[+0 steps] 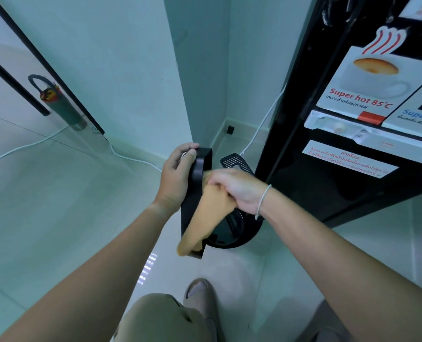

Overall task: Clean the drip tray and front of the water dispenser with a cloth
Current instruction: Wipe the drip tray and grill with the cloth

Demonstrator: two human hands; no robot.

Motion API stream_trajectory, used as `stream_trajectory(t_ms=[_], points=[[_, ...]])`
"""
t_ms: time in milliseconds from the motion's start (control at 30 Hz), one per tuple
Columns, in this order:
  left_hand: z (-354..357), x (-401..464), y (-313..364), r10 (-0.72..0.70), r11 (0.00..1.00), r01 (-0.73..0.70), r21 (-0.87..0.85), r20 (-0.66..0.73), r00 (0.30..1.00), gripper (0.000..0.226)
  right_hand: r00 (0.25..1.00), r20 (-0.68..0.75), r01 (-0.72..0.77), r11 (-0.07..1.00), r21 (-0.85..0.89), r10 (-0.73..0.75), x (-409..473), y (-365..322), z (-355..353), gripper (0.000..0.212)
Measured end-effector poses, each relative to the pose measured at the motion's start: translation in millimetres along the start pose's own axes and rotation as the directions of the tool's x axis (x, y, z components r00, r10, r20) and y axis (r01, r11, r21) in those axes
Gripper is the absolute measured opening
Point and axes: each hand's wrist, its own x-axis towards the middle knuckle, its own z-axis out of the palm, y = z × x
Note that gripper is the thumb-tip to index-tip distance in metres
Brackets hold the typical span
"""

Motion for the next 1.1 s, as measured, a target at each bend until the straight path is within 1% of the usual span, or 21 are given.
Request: stream_trajectory(t_ms=[33,67,133,167,233,300,333,400,467,500,533,567,600,667,733,800,867,900,967,1033,1100], points=[[-0.4,-2.3,-1.4,-0.003,1.0,0.003,0.002,0.007,1.0,0.018,0.999,-0.02,0.029,0.999,0.03,-0.029,0.8,-7.8,-2.4,0.022],[-1.2,-2.6,-0.6,-0.012,1.0,0.012,0.003,0.003,1.0,0.018,0.998,-0.045,0.054,0.999,0.003,-0.054,1.5,-14.3,-6.0,0.022],[-3.3,0.6,5.7,-0.063,0.998,0.062,-0.025,-0.023,0.998,0.02,0.992,-0.095,0.071,0.986,-0.149,-0.086,1.1,-20.1,-15.2,0.025],[-4.9,3.8,9.2,-0.105,0.993,0.103,-0.051,-0.039,0.994,0.02,0.988,-0.123,0.071,0.979,-0.189,-0.096,0.7,-19.3,-19.7,0.026],[-8.6,10.8,15.9,-0.212,0.974,0.207,-0.091,-0.054,0.976,0.02,0.971,-0.215,0.076,0.987,-0.141,-0.105,0.7,-16.2,-26.4,0.03],[-11.2,15.5,19.2,-0.281,0.955,0.276,-0.107,-0.033,0.959,0.018,0.933,-0.326,0.13,0.988,-0.085,-0.151,4.0,-12.2,-25.0,0.034],[-11.4,16.0,20.4,-0.296,0.948,0.293,-0.122,-0.005,0.955,0.017,0.913,-0.354,0.165,0.977,-0.135,-0.203,6.3,-9.7,-21.3,0.036],[-9.0,14.7,21.9,-0.297,0.937,0.306,-0.169,0.077,0.952,0.02,0.867,-0.335,0.235,0.896,-0.377,-0.368,10.3,-3.4,-12.9,0.037],[-7.2,12.3,23.1,-0.277,0.93,0.296,-0.216,0.114,0.954,0.025,0.828,-0.259,0.239,0.731,-0.639,-0.497,10.5,6.7,-9.1,0.036],[-7.4,13.1,23.5,-0.268,0.926,0.286,-0.248,0.103,0.958,0.027,0.826,-0.223,0.218,0.657,-0.721,-0.518,9.8,12.7,-8.4,0.033],[-8.6,15.0,23.8,-0.265,0.919,0.277,-0.281,0.081,0.961,0.028,0.837,-0.195,0.201,0.619,-0.759,-0.511,9.0,19.9,-8.3,0.028],[-9.7,18.0,24.2,-0.263,0.914,0.267,-0.306,0.056,0.963,0.03,0.857,-0.185,0.192,0.632,-0.751,-0.481,8.1,27.7,-8.5,0.023],[-11.0,20.8,25.5,-0.259,0.914,0.256,-0.314,0.035,0.965,0.031,0.88,-0.192,0.18,0.679,-0.711,-0.434,6.9,35.7,-9.4,0.02],[-13.4,25.5,28.4,-0.241,0.922,0.236,-0.306,0.022,0.97,0.033,0.919,-0.226,0.131,0.792,-0.597,-0.322,6.0,46.6,-13.6,0.021],[-15.8,27.3,29.0,-0.238,0.931,0.233,-0.28,0.017,0.971,0.035,0.936,-0.256,0.099,0.878,-0.468,-0.242,4.9,48.6,-15.1,0.023],[-15.8,24.8,26.8,-0.248,0.939,0.245,-0.24,0.019,0.969,0.037,0.913,-0.297,0.162,0.917,-0.365,-0.28,4.4,37.5,-11.7,0.028],[-12.8,19.4,20.7,-0.259,0.936,0.26,-0.237,0.036,0.965,0.037,0.869,-0.344,0.263,0.921,-0.287,-0.355,4.8,20.5,-7.4,0.036],[-10.9,16.8,18.3,-0.264,0.932,0.267,-0.245,0.044,0.963,0.035,0.848,-0.345,0.31,0.904,-0.296,-0.403,5.1,13.4,-5.4,0.037],[-9.1,14.2,16.7,-0.278,0.921,0.28,-0.271,0.048,0.96,0.033,0.811,-0.299,0.332,0.817,-0.471,-0.502,3.0,9.1,-2.1,0.035],[-9.1,16.2,18.6,-0.298,0.909,0.289,-0.299,0.017,0.954,0.032,0.781,-0.246,0.264,0.66,-0.703,-0.574,-1.2,22.3,-1.6,0.033],[-9.9,19.9,21.1,-0.299,0.918,0.282,-0.279,-0.019,0.954,0.03,0.8,-0.191,0.179,0.53,-0.829,-0.569,-8.3,43.5,-2.5,0.034]])
